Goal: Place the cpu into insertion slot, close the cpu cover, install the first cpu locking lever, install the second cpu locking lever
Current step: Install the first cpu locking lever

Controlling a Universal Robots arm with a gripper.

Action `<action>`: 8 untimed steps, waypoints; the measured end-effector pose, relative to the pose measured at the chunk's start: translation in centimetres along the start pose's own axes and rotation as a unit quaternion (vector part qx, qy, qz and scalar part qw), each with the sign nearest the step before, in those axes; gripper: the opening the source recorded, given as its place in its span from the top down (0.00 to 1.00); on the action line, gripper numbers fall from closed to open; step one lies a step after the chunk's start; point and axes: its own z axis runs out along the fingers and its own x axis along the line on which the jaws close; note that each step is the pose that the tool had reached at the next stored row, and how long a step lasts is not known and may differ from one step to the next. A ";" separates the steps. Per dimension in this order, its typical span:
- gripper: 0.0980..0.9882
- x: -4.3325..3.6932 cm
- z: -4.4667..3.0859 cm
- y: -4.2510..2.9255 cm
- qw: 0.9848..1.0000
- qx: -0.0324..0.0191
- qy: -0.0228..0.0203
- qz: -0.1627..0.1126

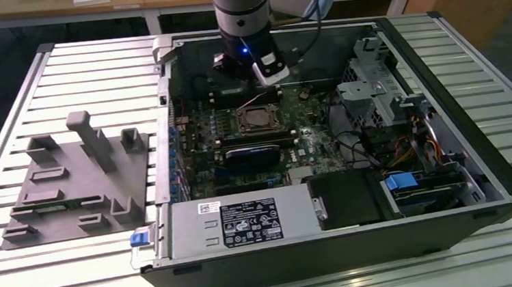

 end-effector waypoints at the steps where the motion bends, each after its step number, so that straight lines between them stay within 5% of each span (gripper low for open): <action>1: 0.99 0.00 0.04 -0.01 1.000 -0.001 -0.003 -0.001; 8: 0.99 0.06 0.79 -0.22 1.000 0.000 -0.005 -0.001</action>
